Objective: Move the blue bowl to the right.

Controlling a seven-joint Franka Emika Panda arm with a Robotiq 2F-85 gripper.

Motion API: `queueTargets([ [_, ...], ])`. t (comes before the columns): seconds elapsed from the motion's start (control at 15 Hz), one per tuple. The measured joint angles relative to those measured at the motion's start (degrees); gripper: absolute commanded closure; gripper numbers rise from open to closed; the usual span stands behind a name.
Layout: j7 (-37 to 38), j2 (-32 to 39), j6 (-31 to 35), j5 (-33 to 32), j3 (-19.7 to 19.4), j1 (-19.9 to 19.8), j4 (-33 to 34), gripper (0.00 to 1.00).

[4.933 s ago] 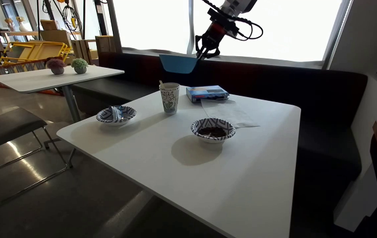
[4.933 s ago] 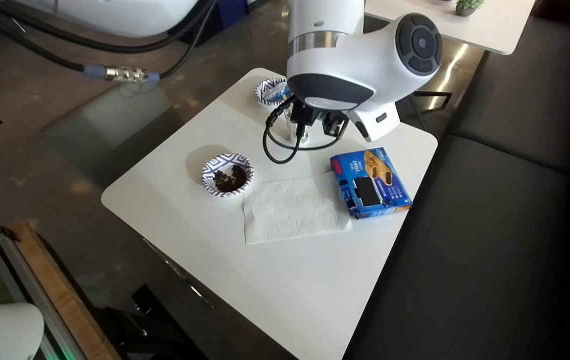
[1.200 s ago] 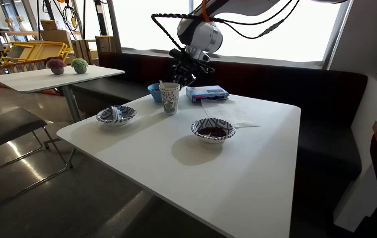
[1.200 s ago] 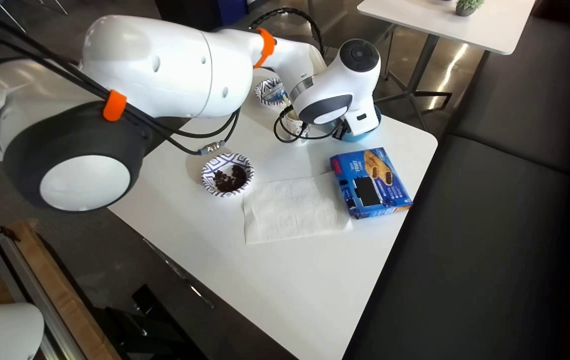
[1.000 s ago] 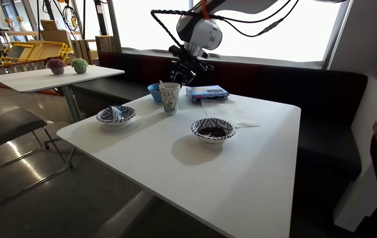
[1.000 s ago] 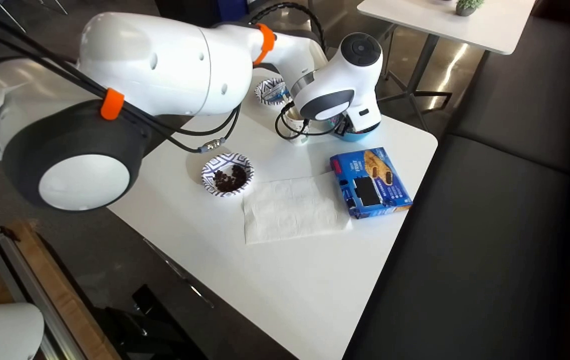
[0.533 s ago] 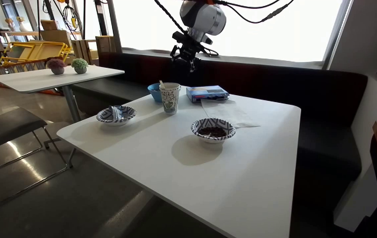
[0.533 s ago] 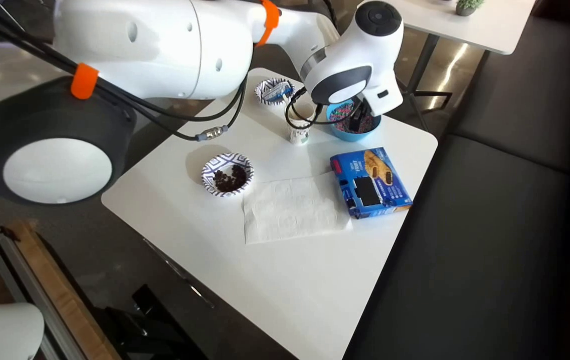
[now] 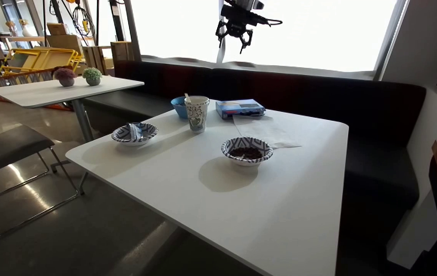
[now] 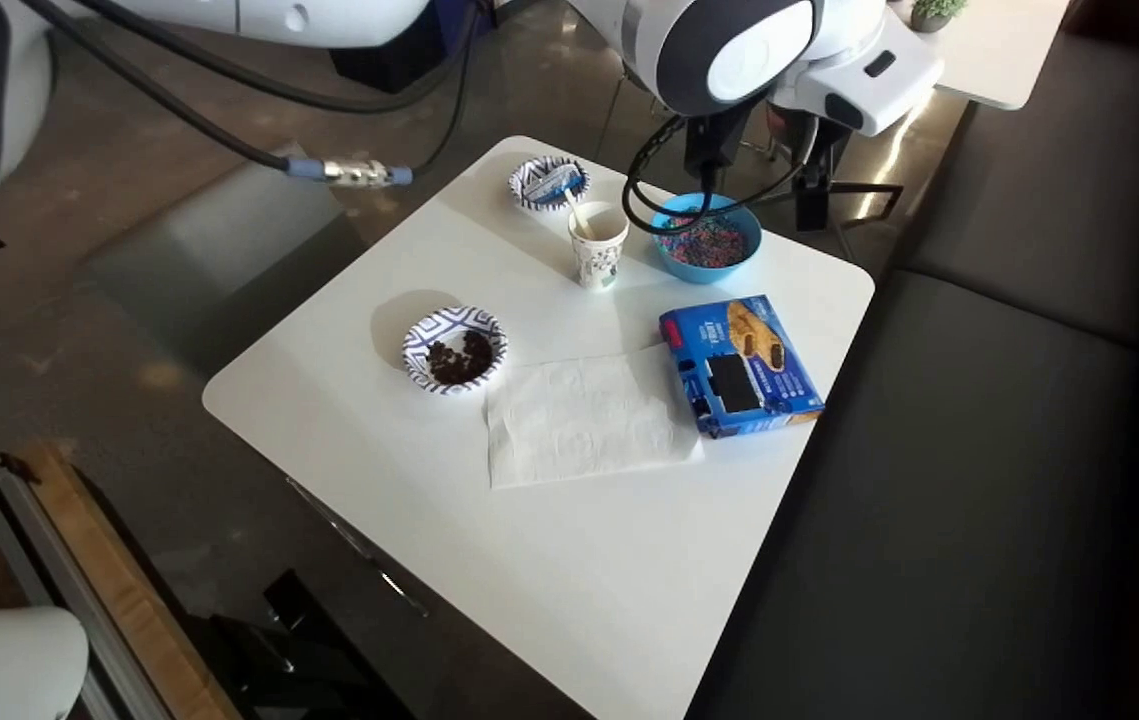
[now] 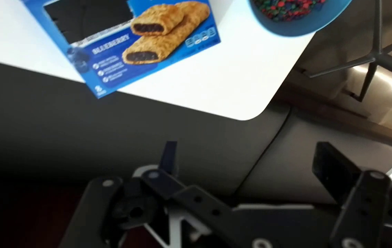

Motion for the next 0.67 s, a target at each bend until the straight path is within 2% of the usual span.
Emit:
queueTargets([
  [0.27, -6.48, -6.46, 0.4, -5.92, -3.41, 3.2, -9.58, 0.0],
  [0.53, -18.5, -12.3, 1.68, -7.42, -2.07, 2.76, -19.28, 0.0],
  [0.67, -20.62, -14.19, 1.85, -7.79, -1.35, 2.1, -21.8, 0.0],
])
